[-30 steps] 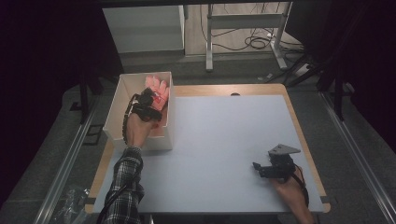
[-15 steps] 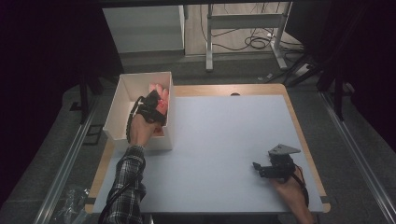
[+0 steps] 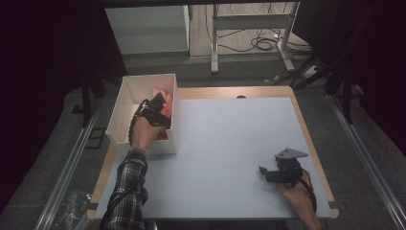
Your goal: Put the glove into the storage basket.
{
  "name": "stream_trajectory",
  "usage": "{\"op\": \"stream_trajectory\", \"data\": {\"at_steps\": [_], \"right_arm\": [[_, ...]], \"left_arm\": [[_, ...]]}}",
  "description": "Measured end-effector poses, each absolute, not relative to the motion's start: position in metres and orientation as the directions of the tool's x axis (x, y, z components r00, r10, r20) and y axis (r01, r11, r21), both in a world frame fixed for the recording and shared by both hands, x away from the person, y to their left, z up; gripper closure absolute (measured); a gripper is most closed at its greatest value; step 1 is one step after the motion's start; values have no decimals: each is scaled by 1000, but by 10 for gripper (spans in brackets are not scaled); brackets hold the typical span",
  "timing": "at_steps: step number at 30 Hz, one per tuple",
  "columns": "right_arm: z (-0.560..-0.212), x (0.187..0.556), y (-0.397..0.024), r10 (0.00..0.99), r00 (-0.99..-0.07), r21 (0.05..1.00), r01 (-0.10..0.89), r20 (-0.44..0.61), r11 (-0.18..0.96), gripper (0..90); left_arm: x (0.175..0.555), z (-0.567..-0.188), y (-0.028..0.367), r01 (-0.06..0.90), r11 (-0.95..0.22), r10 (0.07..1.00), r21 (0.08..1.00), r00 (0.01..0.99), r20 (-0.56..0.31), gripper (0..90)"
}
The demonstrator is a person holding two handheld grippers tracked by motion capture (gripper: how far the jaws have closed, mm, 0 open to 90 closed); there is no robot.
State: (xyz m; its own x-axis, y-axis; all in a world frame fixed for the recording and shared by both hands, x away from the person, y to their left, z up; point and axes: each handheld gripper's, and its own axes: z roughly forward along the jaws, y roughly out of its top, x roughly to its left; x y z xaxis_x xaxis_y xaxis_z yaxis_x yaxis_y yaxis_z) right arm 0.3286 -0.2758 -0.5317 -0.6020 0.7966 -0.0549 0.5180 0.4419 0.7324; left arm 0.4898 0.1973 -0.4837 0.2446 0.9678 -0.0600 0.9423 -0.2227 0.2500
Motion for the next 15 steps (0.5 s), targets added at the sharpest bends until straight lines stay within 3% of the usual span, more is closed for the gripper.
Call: {"op": "stream_trajectory", "data": {"at_steps": [15], "right_arm": [[-532,329,-276,797,-602,733,518,-56,442,188]], "left_arm": [[474,-468,206,912,-218,959,346,266,-99,28]]}}
